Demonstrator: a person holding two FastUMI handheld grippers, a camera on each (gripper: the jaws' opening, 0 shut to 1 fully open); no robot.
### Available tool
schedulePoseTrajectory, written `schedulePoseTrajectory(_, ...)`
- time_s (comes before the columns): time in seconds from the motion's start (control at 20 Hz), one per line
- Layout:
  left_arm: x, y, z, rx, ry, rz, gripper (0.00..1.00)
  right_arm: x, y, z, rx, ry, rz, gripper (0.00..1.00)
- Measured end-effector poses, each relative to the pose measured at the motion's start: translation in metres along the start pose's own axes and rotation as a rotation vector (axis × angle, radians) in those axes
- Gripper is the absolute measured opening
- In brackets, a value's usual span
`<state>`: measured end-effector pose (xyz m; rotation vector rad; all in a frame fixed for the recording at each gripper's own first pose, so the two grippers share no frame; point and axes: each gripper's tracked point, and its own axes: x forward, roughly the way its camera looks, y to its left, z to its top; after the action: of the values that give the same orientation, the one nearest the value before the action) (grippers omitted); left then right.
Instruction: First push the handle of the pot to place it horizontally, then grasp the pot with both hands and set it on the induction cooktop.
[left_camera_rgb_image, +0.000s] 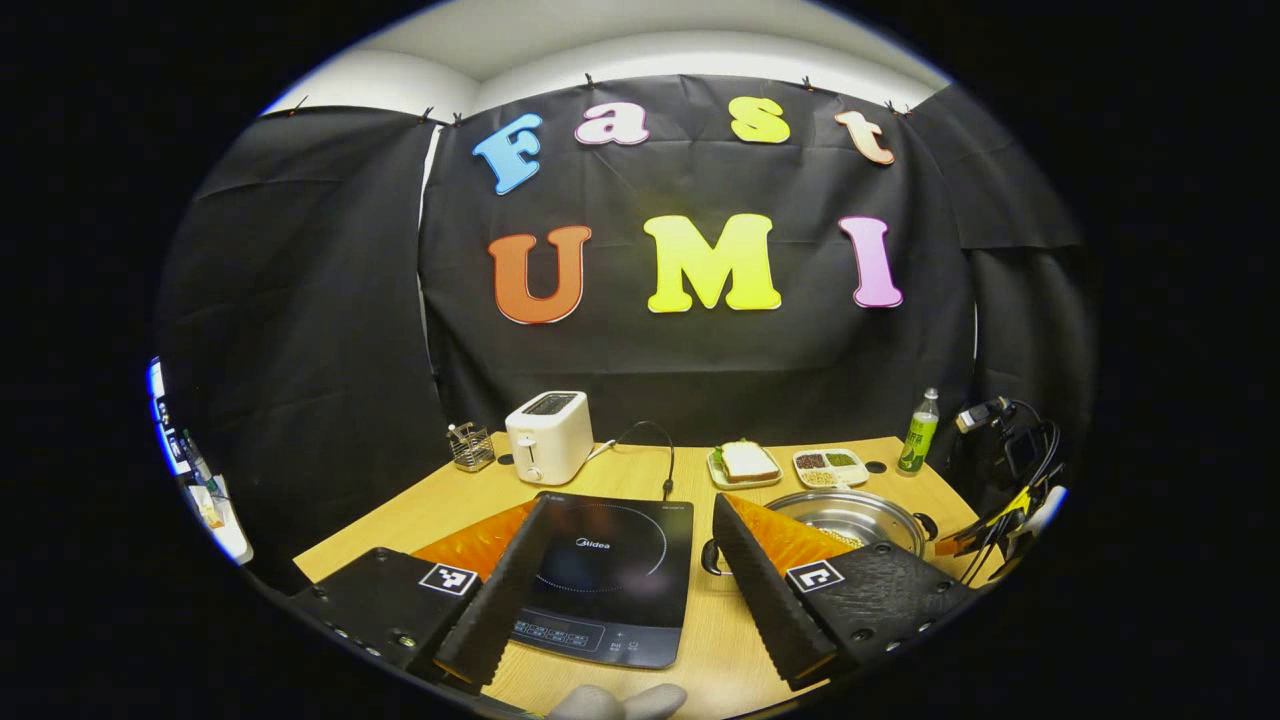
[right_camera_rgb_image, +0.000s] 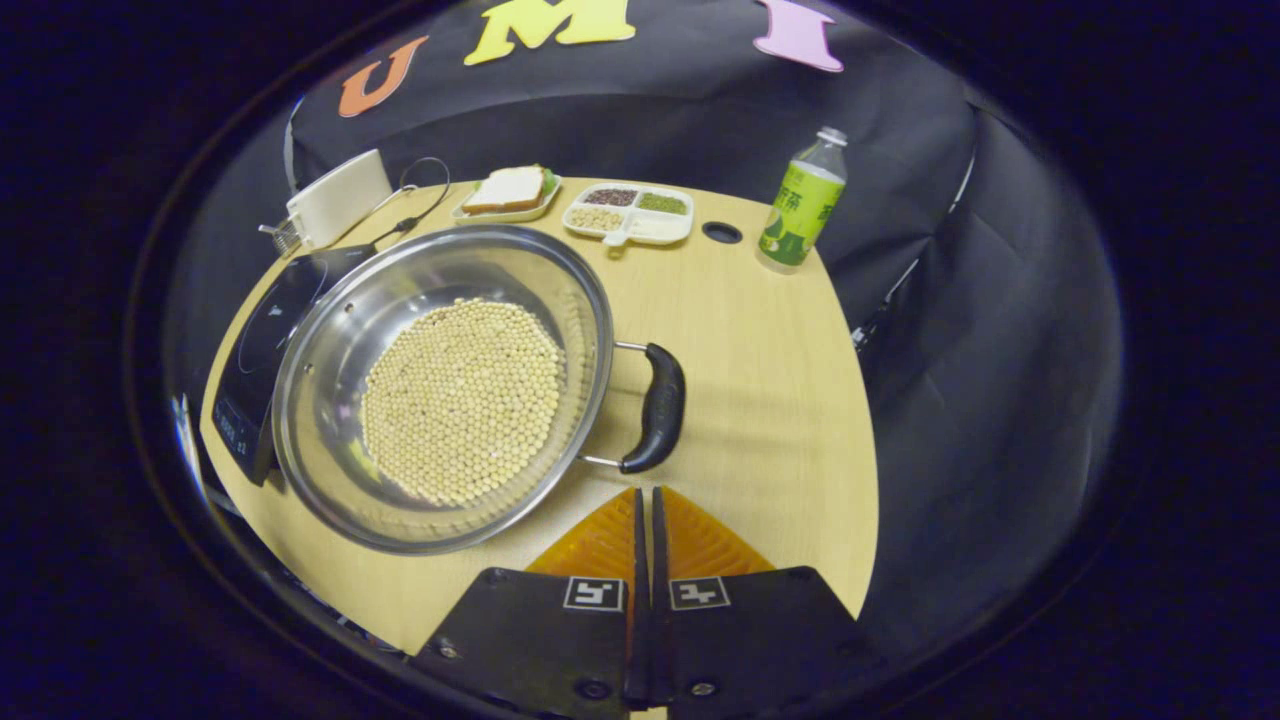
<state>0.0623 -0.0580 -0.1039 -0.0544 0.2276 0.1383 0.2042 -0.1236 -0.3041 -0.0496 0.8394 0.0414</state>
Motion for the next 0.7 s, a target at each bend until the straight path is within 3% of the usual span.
schedulePoseTrajectory(0.2, -0.012, -0.002, -0.01, -0.002, 0.022, -0.081, 0.96, -0.041, 0.006, -0.02, 0.034, -0.071, -0.007, 0.02)
schedulePoseTrajectory(0.25, -0.016, -0.005, -0.011, -0.004, 0.019, -0.111, 0.96, -0.052, 0.01, -0.024, 0.046, -0.09, 0.002, 0.06)
schedulePoseTrajectory(0.3, -0.019, -0.006, -0.013, 0.006, 0.021, -0.133, 0.96, -0.061, 0.016, -0.027, 0.056, -0.111, 0.015, 0.17)
schedulePoseTrajectory(0.45, -0.023, -0.008, -0.019, 0.052, 0.02, -0.186, 0.96, -0.079, 0.022, -0.041, 0.098, -0.146, -0.003, 1.0)
schedulePoseTrajectory(0.7, -0.01, -0.021, -0.035, 0.073, 0.043, -0.247, 0.96, -0.086, 0.031, -0.037, 0.147, -0.171, -0.005, 0.99)
